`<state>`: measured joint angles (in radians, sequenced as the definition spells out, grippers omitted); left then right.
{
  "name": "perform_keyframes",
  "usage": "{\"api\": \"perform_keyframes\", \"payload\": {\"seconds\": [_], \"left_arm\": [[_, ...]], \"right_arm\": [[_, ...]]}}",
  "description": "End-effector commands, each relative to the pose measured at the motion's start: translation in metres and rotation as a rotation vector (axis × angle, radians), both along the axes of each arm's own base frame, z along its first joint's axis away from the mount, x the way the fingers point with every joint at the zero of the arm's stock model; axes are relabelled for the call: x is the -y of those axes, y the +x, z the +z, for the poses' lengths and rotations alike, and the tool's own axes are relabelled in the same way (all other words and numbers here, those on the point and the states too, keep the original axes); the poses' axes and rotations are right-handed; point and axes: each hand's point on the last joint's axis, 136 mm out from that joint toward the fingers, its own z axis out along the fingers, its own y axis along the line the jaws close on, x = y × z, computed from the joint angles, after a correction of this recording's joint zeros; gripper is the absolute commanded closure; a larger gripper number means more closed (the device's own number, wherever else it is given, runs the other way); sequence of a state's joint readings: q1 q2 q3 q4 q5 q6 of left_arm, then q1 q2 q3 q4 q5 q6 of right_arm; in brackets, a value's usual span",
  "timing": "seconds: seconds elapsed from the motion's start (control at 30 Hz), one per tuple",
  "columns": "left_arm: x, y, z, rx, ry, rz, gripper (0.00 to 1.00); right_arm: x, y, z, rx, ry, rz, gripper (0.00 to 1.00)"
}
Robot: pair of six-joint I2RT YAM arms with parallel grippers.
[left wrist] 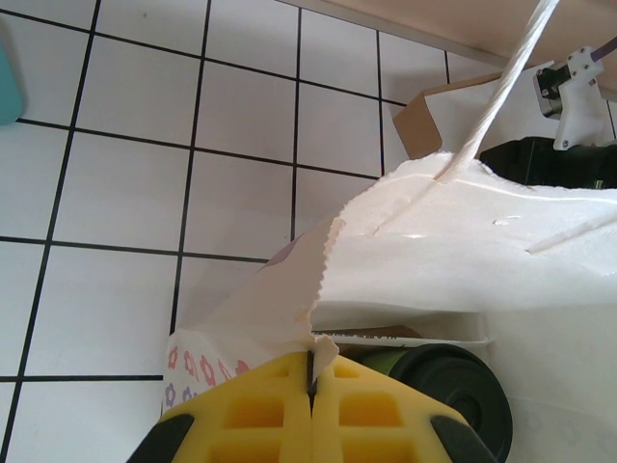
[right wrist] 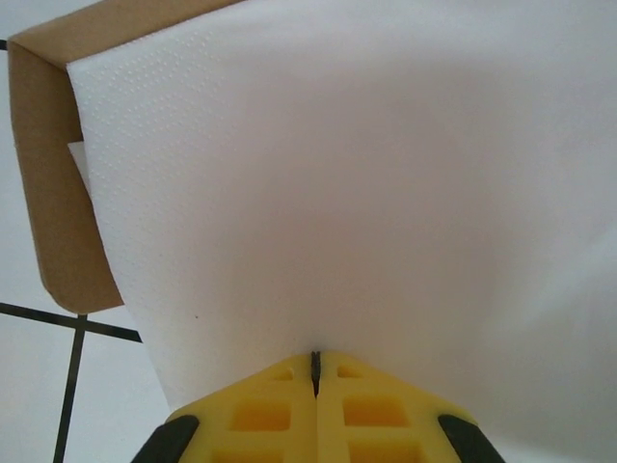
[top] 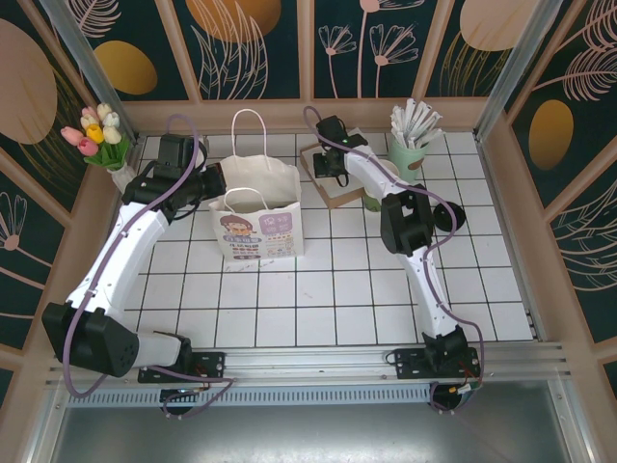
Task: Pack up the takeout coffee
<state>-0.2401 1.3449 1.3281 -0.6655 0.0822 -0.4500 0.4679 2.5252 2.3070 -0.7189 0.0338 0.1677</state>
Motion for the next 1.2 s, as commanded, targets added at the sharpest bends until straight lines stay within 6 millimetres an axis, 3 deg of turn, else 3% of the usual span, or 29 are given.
{"api": "perform_keyframes", "payload": {"seconds": [0.0, 0.07, 0.2, 0.43, 0.57, 0.67, 0.77, 0.9, 1.03, 1.17], "left_arm": [[-0.002, -0.009, -0.013, -0.047, 0.005, -0.003, 0.97], [-0.001, -0.009, -0.013, -0.046, 0.003, -0.005, 0.97], [0.0, -0.007, -0.014, -0.049, 0.003, -0.012, 0.97], [0.001, -0.007, -0.014, -0.046, 0.002, -0.017, 0.97], [0.0, -0.008, -0.014, -0.045, 0.005, -0.015, 0.97], [0.0, -0.008, -0.015, -0.048, 0.005, -0.016, 0.98], [0.002, -0.008, -0.016, -0.048, -0.004, -0.021, 0.98], [0.005, -0.008, -0.016, -0.05, -0.027, -0.026, 0.98], [0.013, -0.011, -0.015, -0.051, -0.08, -0.041, 0.98], [0.021, -0.012, -0.015, -0.058, -0.136, -0.048, 0.99]], "right_arm": [[0.017, -0.002, 0.064, 0.06, 0.026, -0.041, 0.65], [0.023, -0.014, 0.059, 0.012, 0.03, -0.07, 0.52], [0.023, -0.03, 0.046, -0.026, -0.001, -0.074, 0.35], [0.043, -0.036, 0.005, -0.096, -0.133, -0.187, 0.18], [0.045, -0.045, -0.019, -0.146, -0.139, -0.197, 0.17], [0.037, -0.049, -0.027, -0.168, -0.123, -0.169, 0.26], [0.032, -0.046, -0.023, -0.149, -0.113, -0.145, 0.53], [0.027, -0.037, -0.007, -0.106, -0.097, -0.125, 0.76], [0.027, -0.029, 0.013, -0.053, -0.101, -0.125, 0.82], [0.028, -0.026, 0.029, -0.015, -0.105, -0.118, 0.97]]}}
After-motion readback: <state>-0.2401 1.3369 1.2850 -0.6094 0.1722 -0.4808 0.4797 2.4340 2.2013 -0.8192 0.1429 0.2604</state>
